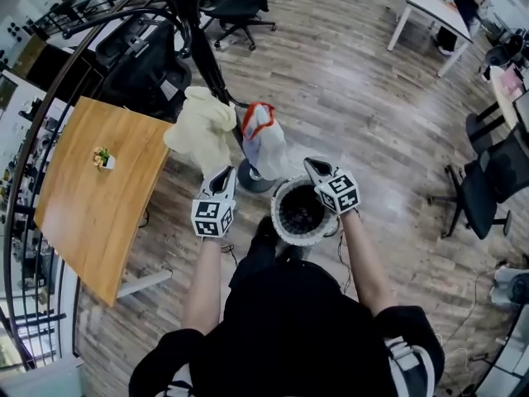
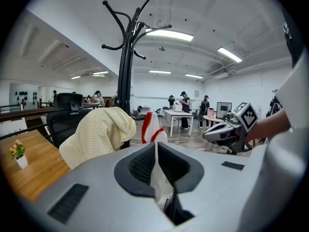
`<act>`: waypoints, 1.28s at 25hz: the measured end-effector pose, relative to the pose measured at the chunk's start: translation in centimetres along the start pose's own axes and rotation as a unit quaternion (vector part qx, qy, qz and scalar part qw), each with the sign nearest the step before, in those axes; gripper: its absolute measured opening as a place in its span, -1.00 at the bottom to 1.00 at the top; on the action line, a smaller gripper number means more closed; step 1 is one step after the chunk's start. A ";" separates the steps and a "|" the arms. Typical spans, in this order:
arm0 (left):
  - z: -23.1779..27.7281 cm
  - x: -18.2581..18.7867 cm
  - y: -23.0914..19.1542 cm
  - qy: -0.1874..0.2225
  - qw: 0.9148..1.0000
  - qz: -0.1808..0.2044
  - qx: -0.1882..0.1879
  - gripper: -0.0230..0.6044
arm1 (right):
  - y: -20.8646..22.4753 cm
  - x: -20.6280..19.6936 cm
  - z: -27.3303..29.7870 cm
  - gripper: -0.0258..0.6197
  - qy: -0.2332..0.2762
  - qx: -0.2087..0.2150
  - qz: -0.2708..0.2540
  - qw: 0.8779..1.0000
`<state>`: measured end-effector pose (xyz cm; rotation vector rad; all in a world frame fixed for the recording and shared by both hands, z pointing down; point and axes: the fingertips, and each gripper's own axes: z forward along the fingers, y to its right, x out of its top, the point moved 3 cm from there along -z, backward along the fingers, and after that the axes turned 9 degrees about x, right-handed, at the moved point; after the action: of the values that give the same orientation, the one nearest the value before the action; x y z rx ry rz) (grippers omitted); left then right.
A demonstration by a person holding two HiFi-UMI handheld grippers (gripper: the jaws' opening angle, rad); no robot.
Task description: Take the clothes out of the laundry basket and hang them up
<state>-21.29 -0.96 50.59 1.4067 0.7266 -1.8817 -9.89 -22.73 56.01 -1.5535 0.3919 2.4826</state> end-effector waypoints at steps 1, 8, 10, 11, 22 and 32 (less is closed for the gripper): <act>-0.5 -0.1 0.0 0.000 1.000 -0.001 0.003 -0.81 | -0.3 -0.1 -0.1 -0.90 -0.001 0.003 0.000 1.000; -3.3 -1.4 -0.8 0.001 1.000 -0.007 0.030 -0.82 | -2.3 -0.4 -0.3 -0.90 -0.004 0.022 -0.014 1.000; -4.0 -1.7 -1.1 0.000 0.999 -0.008 0.038 -0.83 | -2.5 -0.5 -0.3 -0.90 -0.002 0.024 -0.014 1.000; -4.3 -1.9 -1.2 -0.001 0.999 -0.009 0.041 -0.83 | -2.6 -0.6 -0.3 -0.90 -0.002 0.026 -0.013 1.000; -5.3 -2.8 -2.0 -0.006 0.999 -0.015 0.051 -0.83 | -3.1 -0.7 0.3 -0.90 0.002 0.028 -0.003 1.000; -4.6 -2.2 -2.5 0.001 0.999 -0.013 0.044 -0.83 | -2.6 -0.4 0.6 -0.90 0.006 0.019 0.002 1.000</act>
<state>-20.14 4.51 51.57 1.4592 0.6731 -1.9544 -9.44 -20.09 56.26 -1.5541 0.4420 2.4564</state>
